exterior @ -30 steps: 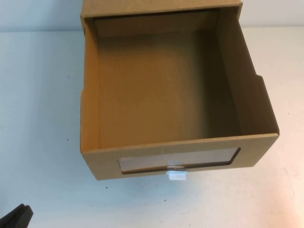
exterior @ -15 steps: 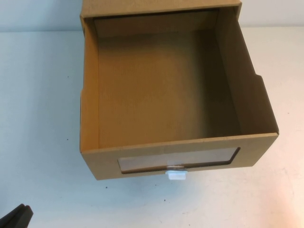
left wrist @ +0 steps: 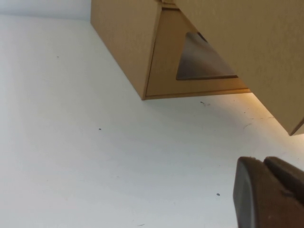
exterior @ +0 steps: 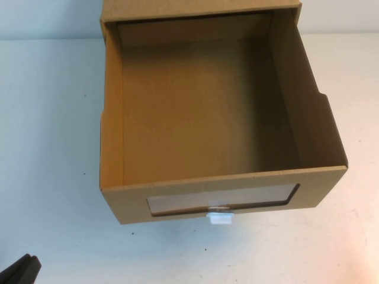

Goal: Open the shoe box
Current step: 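Pull the top drawer of the cardboard box fully open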

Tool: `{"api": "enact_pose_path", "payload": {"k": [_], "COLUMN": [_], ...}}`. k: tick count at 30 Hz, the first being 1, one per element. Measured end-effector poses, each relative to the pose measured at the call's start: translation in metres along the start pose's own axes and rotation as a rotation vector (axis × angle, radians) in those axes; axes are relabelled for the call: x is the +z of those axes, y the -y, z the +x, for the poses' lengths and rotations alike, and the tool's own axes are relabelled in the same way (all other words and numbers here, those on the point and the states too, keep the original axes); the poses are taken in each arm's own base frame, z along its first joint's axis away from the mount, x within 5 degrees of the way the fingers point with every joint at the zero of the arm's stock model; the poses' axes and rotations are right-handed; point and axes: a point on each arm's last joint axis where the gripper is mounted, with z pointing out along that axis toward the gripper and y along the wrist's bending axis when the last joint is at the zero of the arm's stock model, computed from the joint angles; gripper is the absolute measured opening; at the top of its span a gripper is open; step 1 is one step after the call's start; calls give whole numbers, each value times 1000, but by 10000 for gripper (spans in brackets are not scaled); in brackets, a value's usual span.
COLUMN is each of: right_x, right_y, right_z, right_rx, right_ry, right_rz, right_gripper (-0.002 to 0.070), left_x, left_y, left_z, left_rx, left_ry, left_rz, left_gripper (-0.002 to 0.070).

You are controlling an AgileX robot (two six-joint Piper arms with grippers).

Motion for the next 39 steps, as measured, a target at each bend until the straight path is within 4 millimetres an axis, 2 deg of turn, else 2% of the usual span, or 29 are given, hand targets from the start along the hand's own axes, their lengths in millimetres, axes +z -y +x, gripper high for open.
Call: {"api": "enact_pose_path", "payload": {"k": [21, 23, 28, 33, 36, 39], "right_x": [0, 0, 0, 0, 0, 0], "right_y": [-1, -1, -1, -1, -1, -1], "right_z": [0, 0, 0, 0, 0, 0], "right_rx": [19, 20, 20, 20, 20, 20], "right_ry": [-5, -5, -5, -5, -5, -5], "right_rz": [-9, -9, -9, -9, -9, -9], "right_gripper": [-14, -14, -14, -14, -13, -14], "left_x": [0, 0, -1, -6, -7, -5], "left_y": [0, -1, -8, -16, -18, -19], "left_z": [0, 0, -12, -29, -29, -22], "left_rx": [0, 42, 178, 156, 140, 137], "left_ry": [0, 1, 121, 310, 313, 240], "left_rz": [0, -6, -116, -266, -298, -300], "left_gripper": [-4, -4, -4, -4, -4, -4]}}
